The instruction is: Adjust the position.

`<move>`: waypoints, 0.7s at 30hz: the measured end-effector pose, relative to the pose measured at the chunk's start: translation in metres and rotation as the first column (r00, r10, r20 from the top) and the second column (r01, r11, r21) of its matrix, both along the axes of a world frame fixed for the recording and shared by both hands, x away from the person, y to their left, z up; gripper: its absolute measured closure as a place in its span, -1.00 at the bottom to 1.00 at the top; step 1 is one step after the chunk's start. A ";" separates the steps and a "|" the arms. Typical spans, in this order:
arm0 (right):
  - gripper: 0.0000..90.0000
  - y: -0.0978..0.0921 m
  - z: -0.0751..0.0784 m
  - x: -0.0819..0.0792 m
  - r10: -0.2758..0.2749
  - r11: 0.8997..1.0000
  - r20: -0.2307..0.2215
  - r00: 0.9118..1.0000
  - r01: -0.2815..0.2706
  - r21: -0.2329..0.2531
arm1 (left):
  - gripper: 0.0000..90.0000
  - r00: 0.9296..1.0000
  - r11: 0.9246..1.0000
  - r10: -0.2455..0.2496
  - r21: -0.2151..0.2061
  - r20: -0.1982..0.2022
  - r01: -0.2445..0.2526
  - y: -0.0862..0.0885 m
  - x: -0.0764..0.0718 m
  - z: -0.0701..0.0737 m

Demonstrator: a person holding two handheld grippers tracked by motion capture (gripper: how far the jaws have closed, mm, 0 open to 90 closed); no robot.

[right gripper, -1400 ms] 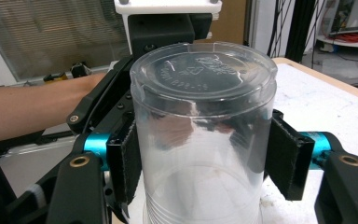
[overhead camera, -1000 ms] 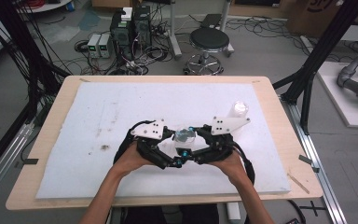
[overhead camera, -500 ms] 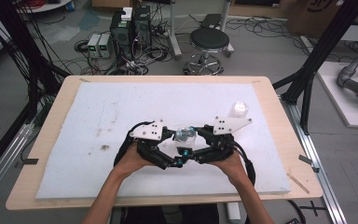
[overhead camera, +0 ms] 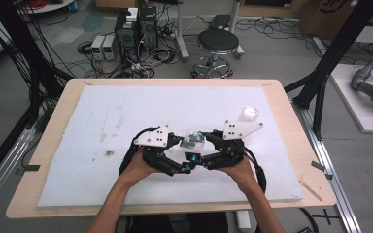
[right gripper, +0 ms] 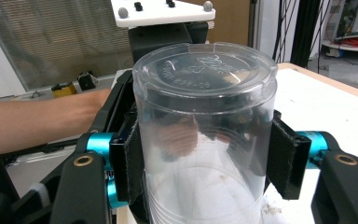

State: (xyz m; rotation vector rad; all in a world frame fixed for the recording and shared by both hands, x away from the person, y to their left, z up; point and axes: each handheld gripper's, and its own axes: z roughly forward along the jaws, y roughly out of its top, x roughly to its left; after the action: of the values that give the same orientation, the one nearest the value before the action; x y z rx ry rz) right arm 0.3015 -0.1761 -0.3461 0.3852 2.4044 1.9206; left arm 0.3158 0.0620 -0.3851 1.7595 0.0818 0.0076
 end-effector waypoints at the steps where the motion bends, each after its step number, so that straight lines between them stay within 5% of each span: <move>1: -0.15 0.000 0.000 0.000 0.001 1.000 -0.001 1.000 -0.001 -0.001 | -0.28 1.000 1.000 0.001 0.001 0.001 -0.001 0.000 0.000 0.000; 8: -0.17 0.000 -0.001 0.001 0.003 1.000 -0.002 1.000 -0.003 -0.002 | -0.26 1.000 1.000 -0.002 0.011 0.002 0.002 0.000 0.000 0.000; 14: -0.56 0.002 -0.001 -0.001 -0.010 0.999 0.007 1.000 0.010 -0.040 | -0.26 1.000 1.000 0.001 0.017 -0.001 -0.001 0.002 -0.001 0.000; 21: -0.59 0.002 0.001 -0.005 0.010 0.995 0.009 1.000 -0.009 -0.099 | -0.27 1.000 0.996 0.009 0.093 -0.005 -0.008 0.012 -0.001 0.004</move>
State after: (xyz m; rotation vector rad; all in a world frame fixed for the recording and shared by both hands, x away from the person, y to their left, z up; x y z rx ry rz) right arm 0.2965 -0.1746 -0.3455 0.3599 2.4870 1.7935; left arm 0.3151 0.0736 -0.3807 1.8522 0.0945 0.0129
